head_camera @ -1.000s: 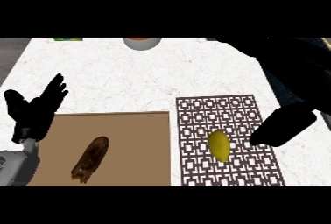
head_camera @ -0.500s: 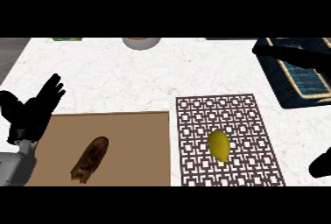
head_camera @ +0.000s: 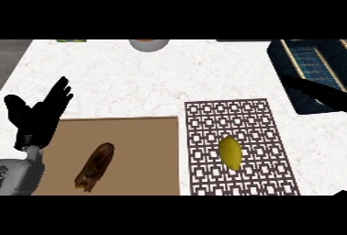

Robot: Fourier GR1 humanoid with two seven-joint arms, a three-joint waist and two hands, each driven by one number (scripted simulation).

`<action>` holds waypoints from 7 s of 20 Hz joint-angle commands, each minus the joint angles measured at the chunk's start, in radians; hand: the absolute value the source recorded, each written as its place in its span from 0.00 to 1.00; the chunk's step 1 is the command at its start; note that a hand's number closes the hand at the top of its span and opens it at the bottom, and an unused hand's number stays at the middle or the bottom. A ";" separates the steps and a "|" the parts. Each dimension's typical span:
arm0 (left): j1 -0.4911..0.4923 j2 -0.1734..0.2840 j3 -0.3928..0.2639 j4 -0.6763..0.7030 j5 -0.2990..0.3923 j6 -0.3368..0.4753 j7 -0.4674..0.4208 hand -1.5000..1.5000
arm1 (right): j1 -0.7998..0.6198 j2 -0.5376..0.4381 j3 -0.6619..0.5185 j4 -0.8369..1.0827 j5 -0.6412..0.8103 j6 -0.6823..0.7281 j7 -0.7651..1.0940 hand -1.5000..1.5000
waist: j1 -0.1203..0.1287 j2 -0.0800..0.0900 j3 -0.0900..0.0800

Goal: Pick the lemon from the placemat and place it in the basket

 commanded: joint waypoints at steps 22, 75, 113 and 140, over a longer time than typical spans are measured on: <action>0.076 -0.060 0.085 -0.073 -0.075 -0.066 0.014 0.50 | 0.188 0.375 0.235 0.474 0.775 -0.258 -0.614 0.00 | 0.013 0.001 0.000; -0.032 -0.165 0.198 -0.013 -0.213 -0.176 0.028 0.50 | 0.042 0.689 0.027 0.744 1.205 -0.459 -0.376 1.00 | 0.029 0.024 -0.003; -0.144 -0.214 0.123 0.012 -0.226 -0.199 0.051 0.50 | -1.065 0.340 -0.467 1.441 1.958 -1.148 0.535 1.00 | 0.167 0.067 -0.005; -0.084 -0.191 0.170 0.018 -0.217 -0.194 0.027 0.50 | -0.984 0.218 -0.661 1.662 2.170 -1.293 0.592 1.00 | 0.087 0.032 0.000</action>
